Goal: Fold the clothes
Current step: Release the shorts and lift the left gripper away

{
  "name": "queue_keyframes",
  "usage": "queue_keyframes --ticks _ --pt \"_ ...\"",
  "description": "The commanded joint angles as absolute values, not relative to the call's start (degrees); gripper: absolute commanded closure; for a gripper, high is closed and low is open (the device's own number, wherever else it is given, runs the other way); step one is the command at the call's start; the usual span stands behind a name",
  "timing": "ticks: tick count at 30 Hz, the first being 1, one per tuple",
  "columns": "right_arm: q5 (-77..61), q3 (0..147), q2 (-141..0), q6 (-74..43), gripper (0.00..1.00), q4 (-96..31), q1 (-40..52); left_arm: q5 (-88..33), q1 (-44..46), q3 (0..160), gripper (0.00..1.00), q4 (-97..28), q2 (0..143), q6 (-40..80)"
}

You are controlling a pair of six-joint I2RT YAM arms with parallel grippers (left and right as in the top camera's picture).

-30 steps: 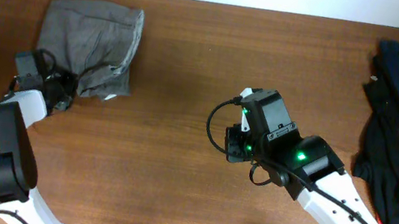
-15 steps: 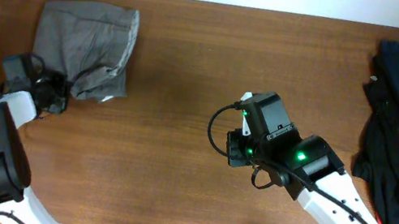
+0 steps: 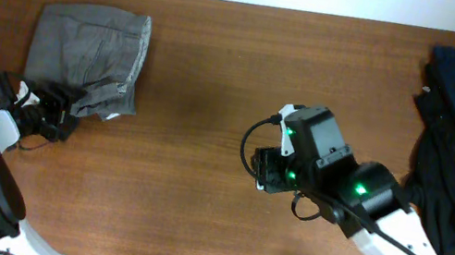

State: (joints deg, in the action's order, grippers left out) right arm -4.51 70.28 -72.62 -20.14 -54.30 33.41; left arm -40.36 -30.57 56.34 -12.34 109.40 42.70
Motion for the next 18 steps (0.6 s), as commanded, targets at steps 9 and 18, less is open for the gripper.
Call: queue_keyframes --ticks 9,18 --pt "1.96 77.01 -67.26 -25.36 0.02 -60.75 30.02 -32.49 -26.65 61.08 0.08 -42.81 78.52 6.87" --pt "1.98 93.03 -66.76 -22.50 0.01 -70.15 13.52 -12.67 -4.71 90.02 0.05 -75.79 66.54 -7.99"
